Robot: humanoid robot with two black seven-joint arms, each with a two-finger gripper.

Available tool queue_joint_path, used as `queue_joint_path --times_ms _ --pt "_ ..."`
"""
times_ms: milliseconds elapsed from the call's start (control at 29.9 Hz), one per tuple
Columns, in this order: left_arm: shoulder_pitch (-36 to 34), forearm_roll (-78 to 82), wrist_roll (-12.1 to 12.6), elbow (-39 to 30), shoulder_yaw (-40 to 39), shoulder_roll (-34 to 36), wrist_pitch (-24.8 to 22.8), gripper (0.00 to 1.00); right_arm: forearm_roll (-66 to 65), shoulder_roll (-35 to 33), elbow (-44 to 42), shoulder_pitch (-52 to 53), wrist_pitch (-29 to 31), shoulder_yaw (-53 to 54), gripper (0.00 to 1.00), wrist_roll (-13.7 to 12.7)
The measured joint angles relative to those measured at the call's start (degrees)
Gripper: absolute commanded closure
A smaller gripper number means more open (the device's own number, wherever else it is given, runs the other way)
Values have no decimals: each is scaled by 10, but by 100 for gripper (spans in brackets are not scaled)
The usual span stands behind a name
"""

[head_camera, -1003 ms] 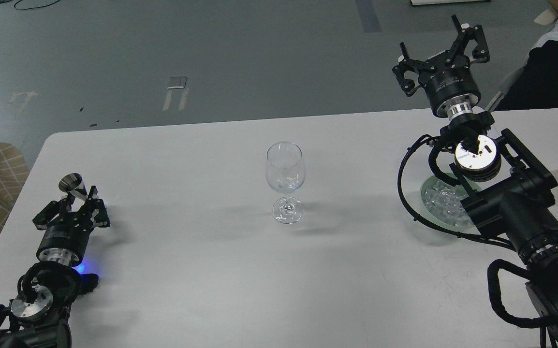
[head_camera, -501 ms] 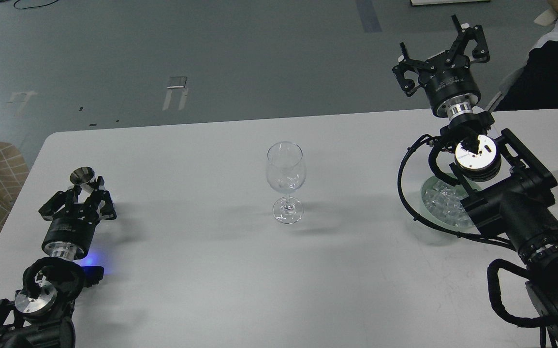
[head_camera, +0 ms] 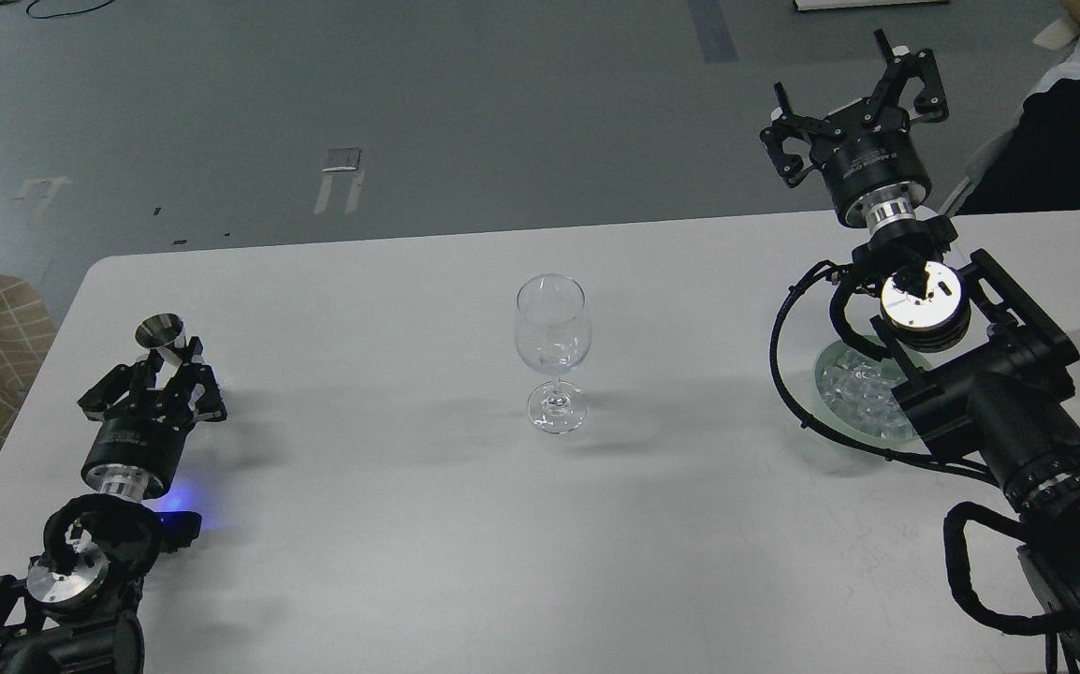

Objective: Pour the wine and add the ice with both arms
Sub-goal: 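Carry the held jigger with the left gripper over the wine glass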

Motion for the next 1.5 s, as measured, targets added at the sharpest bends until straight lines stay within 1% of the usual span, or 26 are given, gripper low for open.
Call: queue_joint_path --times_ms 368,568,635,702,802,869,1136,1237,1404,1504 --pt "5 0 1 -42 0 5 0 74 -1 1 1 -1 0 0 0 0" --pt "18 0 1 -103 0 7 0 74 -1 1 1 -2 0 0 0 0" --pt "26 0 2 -127 1 7 8 74 -1 1 1 -4 0 0 0 0" --pt "35 2 7 -150 5 7 14 74 -1 1 3 -6 0 0 0 0" --pt "46 4 24 -179 20 12 17 74 -1 1 3 -8 0 0 0 0" --pt "49 4 28 -194 32 19 18 75 -1 1 3 -8 0 0 0 0" --pt "53 14 30 -257 102 46 26 75 0 -1 4 -9 1 0 0 0" --pt "55 21 31 -283 113 49 36 75 0 -1 4 -9 1 1 0 0" --pt "58 23 33 -332 127 49 78 75 0 -1 4 -13 1 1 0 1" --pt "58 23 45 -360 133 49 103 75 0 -1 6 -17 2 2 0 2"
